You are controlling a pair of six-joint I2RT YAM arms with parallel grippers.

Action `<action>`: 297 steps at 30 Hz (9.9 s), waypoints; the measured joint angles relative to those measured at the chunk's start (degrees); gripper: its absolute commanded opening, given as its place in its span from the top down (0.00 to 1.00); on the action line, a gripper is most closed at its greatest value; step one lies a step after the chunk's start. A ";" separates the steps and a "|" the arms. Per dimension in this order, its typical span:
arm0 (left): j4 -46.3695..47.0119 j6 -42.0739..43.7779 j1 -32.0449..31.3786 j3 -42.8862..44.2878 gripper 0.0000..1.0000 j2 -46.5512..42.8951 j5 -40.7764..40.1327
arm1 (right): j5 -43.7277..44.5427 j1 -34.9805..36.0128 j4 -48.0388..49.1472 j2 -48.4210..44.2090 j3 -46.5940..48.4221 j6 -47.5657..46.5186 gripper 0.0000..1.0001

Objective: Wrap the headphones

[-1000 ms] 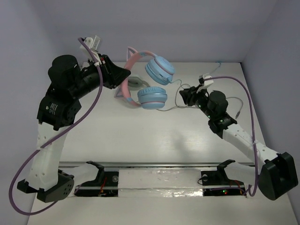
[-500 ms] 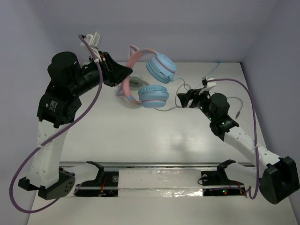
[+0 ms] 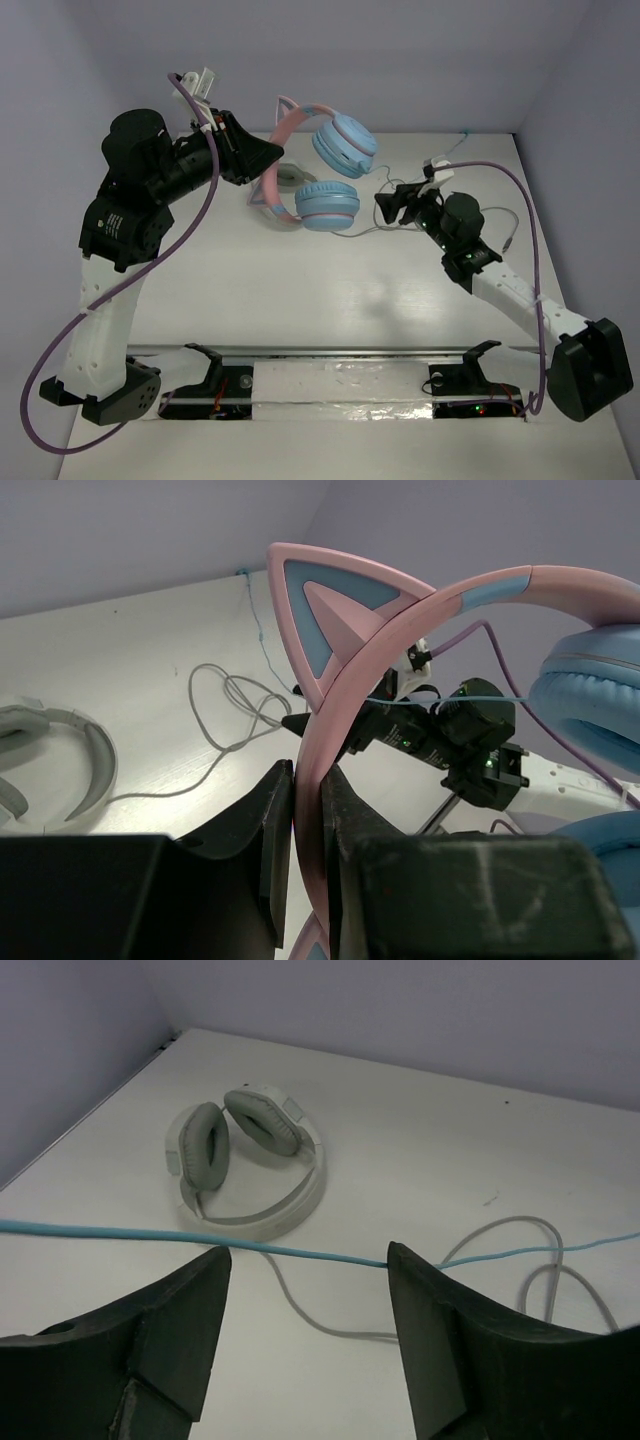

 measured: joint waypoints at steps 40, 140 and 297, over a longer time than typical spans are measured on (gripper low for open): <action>59.78 -39.52 -0.85 -48.22 1.00 4.74 0.20 | 4.66 22.16 -13.00 9.03 2.45 18.88 1.00; 4.11 13.27 -28.41 -48.72 1.00 -6.21 -34.29 | 37.33 28.74 -41.55 -5.60 8.13 15.69 0.79; 16.02 -0.24 -15.34 -24.04 1.00 -7.41 -13.79 | -13.46 0.94 15.61 9.90 -16.06 24.02 0.46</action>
